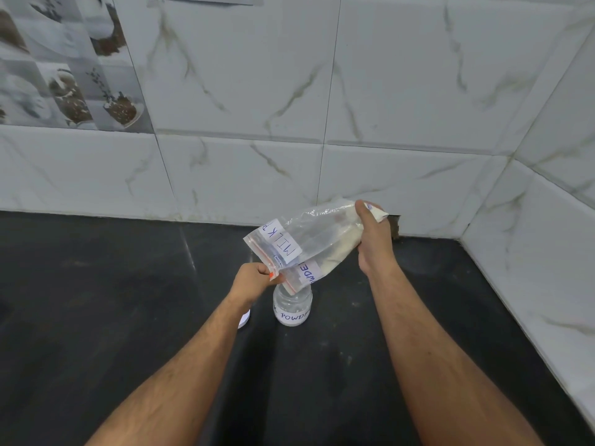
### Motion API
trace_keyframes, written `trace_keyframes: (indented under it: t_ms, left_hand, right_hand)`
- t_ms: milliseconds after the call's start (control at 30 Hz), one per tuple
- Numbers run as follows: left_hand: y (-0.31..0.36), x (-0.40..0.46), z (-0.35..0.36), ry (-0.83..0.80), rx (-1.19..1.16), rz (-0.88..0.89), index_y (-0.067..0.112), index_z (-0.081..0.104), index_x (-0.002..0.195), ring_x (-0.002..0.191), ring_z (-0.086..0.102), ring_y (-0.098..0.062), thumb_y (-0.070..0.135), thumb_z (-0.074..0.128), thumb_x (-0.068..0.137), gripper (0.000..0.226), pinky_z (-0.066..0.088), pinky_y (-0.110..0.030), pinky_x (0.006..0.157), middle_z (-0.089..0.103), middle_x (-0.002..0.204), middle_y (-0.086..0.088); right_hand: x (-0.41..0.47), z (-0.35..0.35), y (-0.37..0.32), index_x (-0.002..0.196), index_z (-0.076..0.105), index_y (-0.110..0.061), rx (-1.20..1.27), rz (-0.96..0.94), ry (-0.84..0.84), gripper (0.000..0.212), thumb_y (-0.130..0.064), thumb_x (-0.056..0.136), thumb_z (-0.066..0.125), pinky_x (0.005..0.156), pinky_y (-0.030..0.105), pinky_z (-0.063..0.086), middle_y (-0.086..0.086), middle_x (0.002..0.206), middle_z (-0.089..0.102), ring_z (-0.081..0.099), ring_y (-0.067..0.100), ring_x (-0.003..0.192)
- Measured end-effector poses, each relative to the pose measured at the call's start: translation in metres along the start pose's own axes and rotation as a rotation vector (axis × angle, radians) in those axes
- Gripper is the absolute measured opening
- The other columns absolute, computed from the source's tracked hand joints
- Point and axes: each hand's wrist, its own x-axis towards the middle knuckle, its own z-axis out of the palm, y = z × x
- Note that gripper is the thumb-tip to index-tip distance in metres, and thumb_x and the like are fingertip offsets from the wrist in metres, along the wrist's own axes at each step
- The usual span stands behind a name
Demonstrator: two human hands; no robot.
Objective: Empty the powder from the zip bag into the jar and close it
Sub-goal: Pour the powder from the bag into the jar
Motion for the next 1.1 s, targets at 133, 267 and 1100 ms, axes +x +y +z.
trace_keyframes:
  t_ms: [133, 267, 1100]
  left_hand:
    - [-0.006, 0.0, -0.001, -0.013, -0.044, -0.008, 0.004, 0.077, 0.087, 0.086, 0.069, -0.011, 0.006, 0.079, 0.081, 0.007, 0.053, -0.025, 0.08, 0.076, 0.089, 0.003]
    - [-0.013, 0.0, 0.002, -0.01, -0.063, -0.003, 0.005, 0.073, 0.086, 0.055, 0.057, 0.001, 0.005, 0.076, 0.084, 0.003, 0.045, -0.011, 0.056, 0.067, 0.07, 0.009]
    - [-0.039, 0.004, 0.006, 0.066, -0.05, 0.018, 0.007, 0.076, 0.093, 0.097, 0.07, -0.02, 0.009, 0.078, 0.083, 0.011, 0.057, -0.042, 0.092, 0.077, 0.097, 0.001]
  right_hand:
    - [-0.004, 0.014, -0.006, 0.111, 0.062, -0.011, -0.045, -0.037, -0.047, 0.029, -0.029, 0.089, 0.066, 0.087, 0.037, 0.053, 0.009, 0.104, 0.068, 0.065, 0.021, 0.096]
    - [-0.008, 0.027, -0.01, 0.107, 0.061, -0.015, -0.119, -0.079, -0.078, 0.014, -0.022, 0.095, 0.062, 0.078, 0.03, 0.054, 0.004, 0.099, 0.066, 0.065, 0.016, 0.088]
    - [-0.022, 0.03, -0.017, 0.123, 0.058, -0.024, -0.162, -0.03, -0.136, 0.077, -0.082, 0.072, 0.051, 0.088, 0.024, 0.05, -0.005, 0.119, 0.066, 0.063, 0.005, 0.108]
